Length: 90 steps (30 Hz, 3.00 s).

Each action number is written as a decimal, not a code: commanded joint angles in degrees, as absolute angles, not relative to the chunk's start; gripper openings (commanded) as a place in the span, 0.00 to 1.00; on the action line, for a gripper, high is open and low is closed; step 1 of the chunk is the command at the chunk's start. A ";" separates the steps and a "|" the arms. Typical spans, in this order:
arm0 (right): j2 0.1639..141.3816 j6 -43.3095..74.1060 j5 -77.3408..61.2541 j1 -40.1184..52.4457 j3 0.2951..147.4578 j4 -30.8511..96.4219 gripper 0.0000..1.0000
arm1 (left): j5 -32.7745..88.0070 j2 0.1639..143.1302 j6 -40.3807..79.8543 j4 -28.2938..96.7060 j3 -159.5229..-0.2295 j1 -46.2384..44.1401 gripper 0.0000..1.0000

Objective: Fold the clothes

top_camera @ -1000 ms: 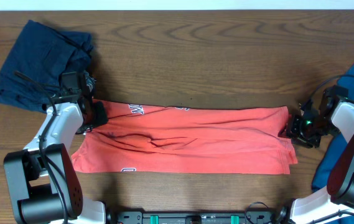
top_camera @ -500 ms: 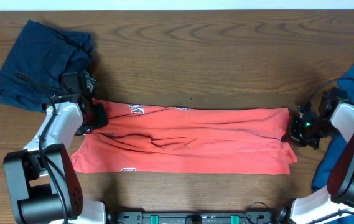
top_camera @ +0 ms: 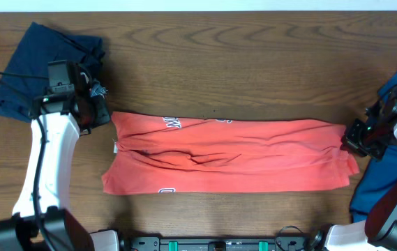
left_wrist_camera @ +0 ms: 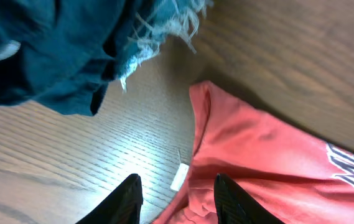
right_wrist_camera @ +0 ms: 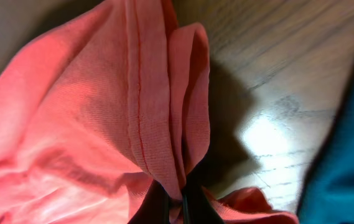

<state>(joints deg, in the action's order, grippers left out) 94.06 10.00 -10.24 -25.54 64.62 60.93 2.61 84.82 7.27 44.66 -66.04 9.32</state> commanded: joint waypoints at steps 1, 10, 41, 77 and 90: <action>93.06 11.29 -9.67 -24.53 67.44 61.98 0.01 | 2.57 82.70 6.72 44.97 -66.72 9.56 0.39; 92.99 13.06 -11.38 -12.23 69.67 64.77 0.01 | 2.57 81.95 6.72 45.04 -66.72 9.56 0.39; 89.30 20.12 -0.60 0.80 69.63 64.69 0.30 | 2.59 81.97 6.76 46.19 -66.72 9.56 0.39; 86.30 18.17 -8.29 -0.23 60.42 59.07 0.01 | 2.59 81.97 6.74 46.26 -66.72 9.56 0.39; 91.39 17.52 -16.99 11.49 50.26 58.52 0.01 | 2.59 81.97 6.74 46.19 -66.72 9.56 0.40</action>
